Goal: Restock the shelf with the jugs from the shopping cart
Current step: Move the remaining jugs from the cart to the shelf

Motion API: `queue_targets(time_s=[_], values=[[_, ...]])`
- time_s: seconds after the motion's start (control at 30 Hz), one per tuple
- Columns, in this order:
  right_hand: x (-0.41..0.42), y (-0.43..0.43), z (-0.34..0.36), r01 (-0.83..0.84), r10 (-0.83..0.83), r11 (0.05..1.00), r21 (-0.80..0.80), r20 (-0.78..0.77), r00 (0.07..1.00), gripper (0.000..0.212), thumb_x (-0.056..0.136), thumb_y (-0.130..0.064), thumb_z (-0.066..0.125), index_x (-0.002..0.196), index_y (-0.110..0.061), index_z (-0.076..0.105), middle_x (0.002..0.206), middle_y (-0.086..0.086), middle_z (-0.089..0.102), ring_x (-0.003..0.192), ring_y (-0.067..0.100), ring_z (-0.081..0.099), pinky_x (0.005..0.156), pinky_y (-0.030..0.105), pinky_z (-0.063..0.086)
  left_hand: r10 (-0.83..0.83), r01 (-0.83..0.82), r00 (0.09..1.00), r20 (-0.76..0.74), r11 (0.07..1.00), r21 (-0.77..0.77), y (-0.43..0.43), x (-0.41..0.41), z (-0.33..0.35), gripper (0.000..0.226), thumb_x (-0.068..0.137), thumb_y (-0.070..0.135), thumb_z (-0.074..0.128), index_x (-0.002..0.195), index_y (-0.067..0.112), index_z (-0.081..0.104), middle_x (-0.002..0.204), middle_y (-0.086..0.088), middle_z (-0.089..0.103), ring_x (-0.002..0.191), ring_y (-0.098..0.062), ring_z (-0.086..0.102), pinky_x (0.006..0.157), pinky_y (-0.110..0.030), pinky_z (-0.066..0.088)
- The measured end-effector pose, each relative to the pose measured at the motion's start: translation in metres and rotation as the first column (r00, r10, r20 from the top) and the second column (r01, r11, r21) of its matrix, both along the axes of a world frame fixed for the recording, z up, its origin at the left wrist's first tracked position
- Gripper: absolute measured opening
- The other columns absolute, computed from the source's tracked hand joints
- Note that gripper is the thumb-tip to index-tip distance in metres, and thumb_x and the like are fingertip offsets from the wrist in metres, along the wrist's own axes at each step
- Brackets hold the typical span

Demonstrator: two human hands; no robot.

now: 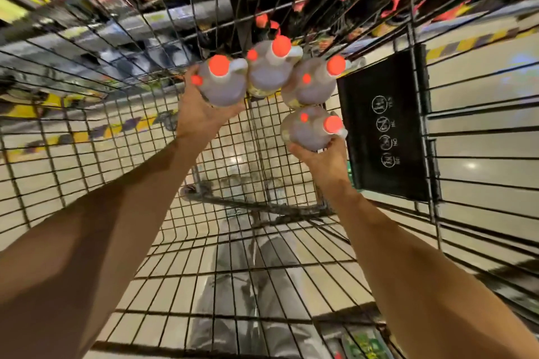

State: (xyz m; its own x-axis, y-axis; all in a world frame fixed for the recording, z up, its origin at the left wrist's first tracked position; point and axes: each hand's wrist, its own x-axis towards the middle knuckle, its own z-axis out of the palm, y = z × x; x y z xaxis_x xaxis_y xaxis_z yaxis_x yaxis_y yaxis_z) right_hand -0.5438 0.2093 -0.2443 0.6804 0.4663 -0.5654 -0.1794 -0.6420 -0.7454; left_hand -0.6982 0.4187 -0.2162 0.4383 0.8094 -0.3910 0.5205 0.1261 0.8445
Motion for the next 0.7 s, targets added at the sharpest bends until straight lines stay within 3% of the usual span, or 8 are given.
queue_targets(time_s=[0.1,0.2,0.27,0.33,0.43,0.5,0.57,0.7], values=[[0.003,0.002,0.005,0.006,-0.005,0.999,0.041,-0.027,1.0,0.081,0.058,-0.03,0.098,0.127,-0.015,0.059,0.115,0.002,0.072,0.104,0.009,0.071,0.082,0.02,0.057,0.002,0.003,0.995,-0.102,0.999,0.053,0.002,0.0,0.002,0.09,0.057,0.051,0.086,0.129,0.017,0.044,0.126,-0.001,0.061,0.114,-0.013,0.06,0.096,-0.019,0.048],[0.003,0.004,0.023,0.019,-0.013,0.997,0.076,-0.076,0.997,0.065,0.062,-0.016,0.097,0.118,-0.012,0.065,0.106,0.002,0.075,0.094,0.007,0.073,0.073,0.015,0.055,0.01,-0.012,0.993,-0.117,1.0,-0.016,-0.001,-0.011,0.006,0.083,0.058,0.037,0.095,0.124,0.013,0.05,0.125,-0.003,0.064,0.113,-0.017,0.063,0.094,-0.033,0.055],[0.0,-0.002,0.034,-0.009,0.02,0.995,0.104,-0.111,0.994,0.057,0.063,-0.009,0.096,0.113,-0.015,0.068,0.104,0.003,0.076,0.093,0.011,0.074,0.076,0.02,0.057,0.046,-0.05,0.998,-0.043,0.992,-0.114,-0.014,-0.023,0.019,0.086,0.058,0.024,0.096,0.127,0.016,0.044,0.129,-0.004,0.059,0.113,-0.011,0.063,0.092,-0.037,0.058],[-0.004,-0.008,0.047,-0.016,0.034,0.993,0.119,-0.152,0.988,0.056,0.063,-0.008,0.096,0.109,-0.02,0.068,0.104,0.001,0.076,0.096,0.014,0.074,0.083,0.03,0.06,0.095,-0.102,0.994,-0.046,0.978,-0.181,-0.035,-0.037,0.038,0.088,0.063,0.015,0.093,0.134,0.009,0.042,0.126,-0.003,0.056,0.101,0.002,0.063,0.086,-0.025,0.057],[-0.009,-0.011,0.074,-0.04,0.064,0.992,0.119,-0.204,0.977,0.053,0.065,-0.004,0.094,0.105,-0.023,0.065,0.1,-0.003,0.073,0.091,0.005,0.072,0.091,0.036,0.06,0.199,-0.213,0.977,-0.08,0.949,-0.232,-0.068,-0.064,0.069,0.09,0.062,0.015,0.093,0.137,0.009,0.044,0.12,0.003,0.06,0.099,-0.001,0.061,0.085,-0.016,0.054],[-0.013,-0.012,0.096,-0.057,0.092,0.988,0.142,-0.251,0.964,0.059,0.064,-0.013,0.096,0.115,-0.018,0.065,0.108,0.005,0.074,0.098,0.011,0.073,0.095,0.045,0.059,0.259,-0.257,0.965,-0.033,0.92,-0.298,-0.085,-0.084,0.09,0.083,0.066,0.002,0.089,0.137,0.009,0.046,0.123,-0.001,0.062,0.098,-0.004,0.066,0.078,-0.015,0.056],[-0.017,-0.01,0.122,-0.084,0.127,0.982,0.17,-0.263,0.956,0.074,0.058,-0.036,0.099,0.122,-0.02,0.065,0.113,0.006,0.075,0.105,0.023,0.073,0.096,0.053,0.057,0.283,-0.265,0.959,0.001,0.9,-0.345,-0.096,-0.102,0.115,0.079,0.066,-0.002,0.088,0.135,0.008,0.051,0.121,-0.005,0.068,0.102,-0.009,0.069,0.081,-0.022,0.058],[-0.031,0.004,0.181,-0.126,0.197,0.959,0.252,-0.278,0.94,0.074,0.06,-0.039,0.094,0.126,-0.018,0.067,0.113,0.003,0.077,0.105,0.022,0.074,0.095,0.044,0.059,0.377,-0.302,0.919,0.113,0.86,-0.412,-0.111,-0.128,0.168,0.082,0.062,0.017,0.094,0.133,0.009,0.054,0.119,-0.01,0.071,0.109,-0.026,0.069,0.084,-0.034,0.059]])
